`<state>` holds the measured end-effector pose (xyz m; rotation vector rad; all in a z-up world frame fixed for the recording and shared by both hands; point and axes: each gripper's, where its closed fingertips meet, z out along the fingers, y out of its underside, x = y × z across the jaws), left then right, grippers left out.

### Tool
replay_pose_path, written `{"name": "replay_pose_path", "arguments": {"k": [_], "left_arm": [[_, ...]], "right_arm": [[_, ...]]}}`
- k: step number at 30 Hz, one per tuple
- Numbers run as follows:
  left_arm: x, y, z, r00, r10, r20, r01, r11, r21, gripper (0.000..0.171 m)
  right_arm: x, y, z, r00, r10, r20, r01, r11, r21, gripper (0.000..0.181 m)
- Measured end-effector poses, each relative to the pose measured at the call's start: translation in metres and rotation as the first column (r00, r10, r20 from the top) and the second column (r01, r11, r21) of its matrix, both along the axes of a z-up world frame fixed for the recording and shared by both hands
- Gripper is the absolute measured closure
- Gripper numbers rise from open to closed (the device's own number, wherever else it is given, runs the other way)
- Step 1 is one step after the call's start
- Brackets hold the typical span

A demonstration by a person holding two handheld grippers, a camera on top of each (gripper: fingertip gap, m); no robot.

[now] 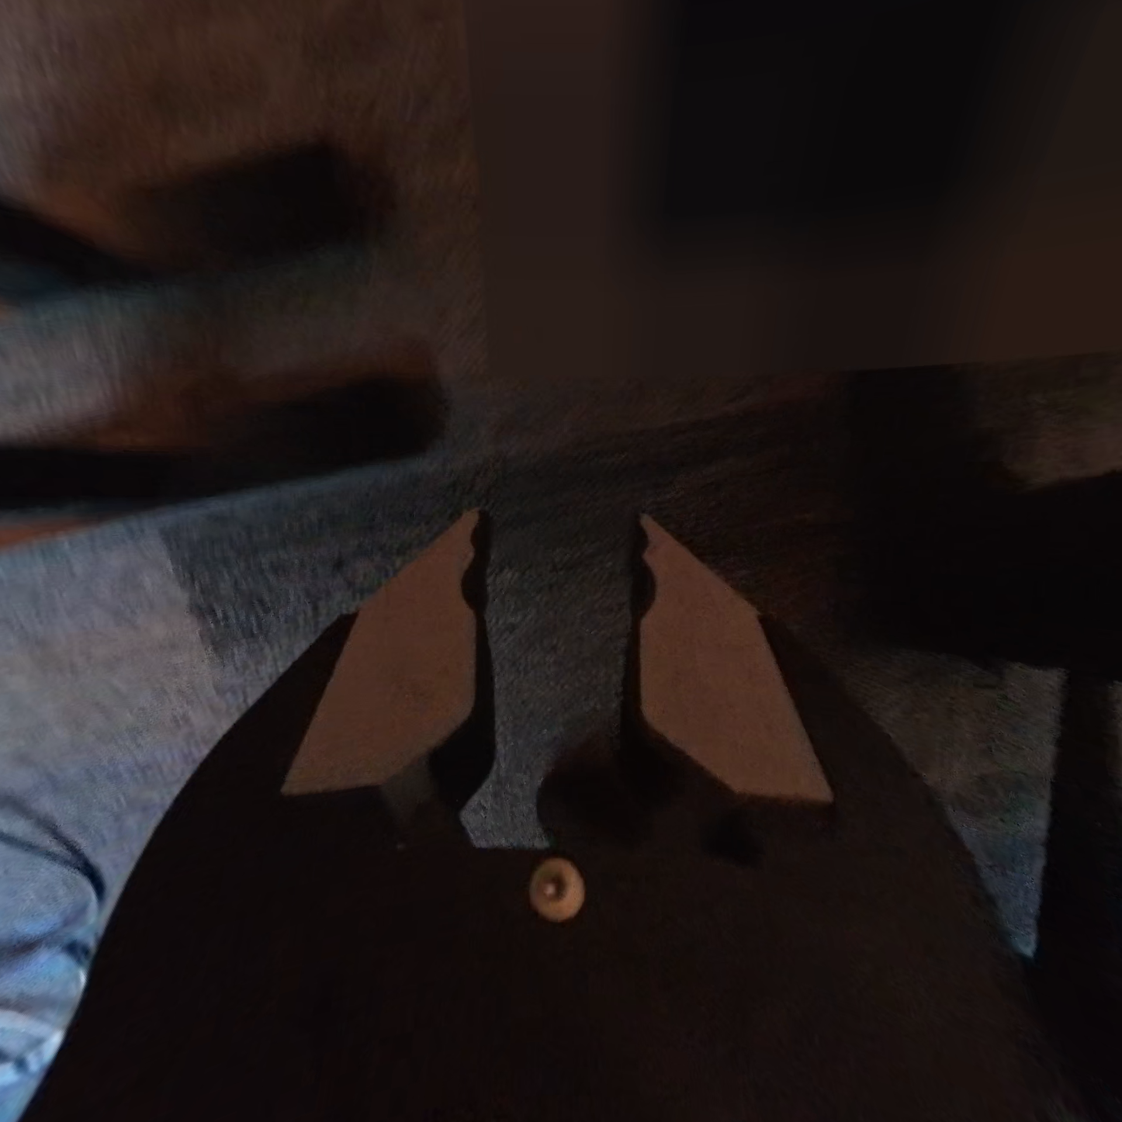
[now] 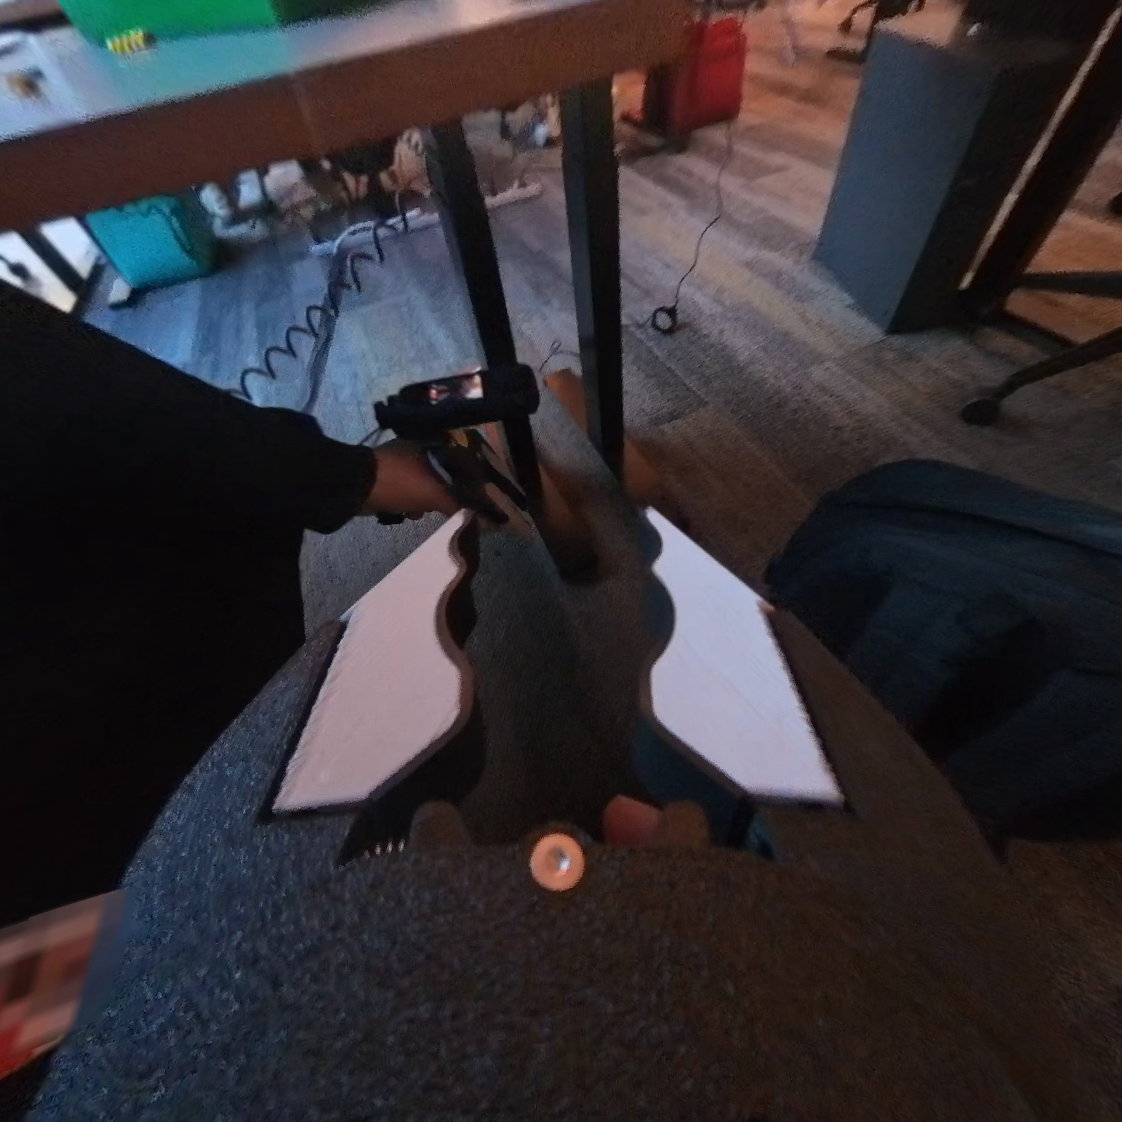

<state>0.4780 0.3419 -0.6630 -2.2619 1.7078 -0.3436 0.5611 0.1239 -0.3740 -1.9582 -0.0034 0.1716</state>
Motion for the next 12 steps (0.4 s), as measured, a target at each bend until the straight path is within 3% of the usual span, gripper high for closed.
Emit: {"name": "replay_pose_path", "arguments": {"k": [3,6,12], "left_arm": [[-0.043,0.052,-0.078,0.957,0.241,-0.164,-0.244,0.970,0.002,0.127],[-0.069,0.088,-0.134,0.874,0.436,-0.212,-0.463,0.881,-0.098,0.125],[-0.113,0.154,-0.221,0.719,0.637,-0.279,-0.676,0.734,-0.067,0.122]], "right_arm": [[0.016,0.020,-0.020,1.000,0.027,-0.014,-0.028,0.999,-0.036,0.132],[0.045,0.037,-0.027,0.998,0.005,-0.064,-0.007,0.999,-0.043,0.132],[0.099,0.049,-0.057,0.972,-0.078,-0.223,0.044,0.987,-0.154,0.133]]}}
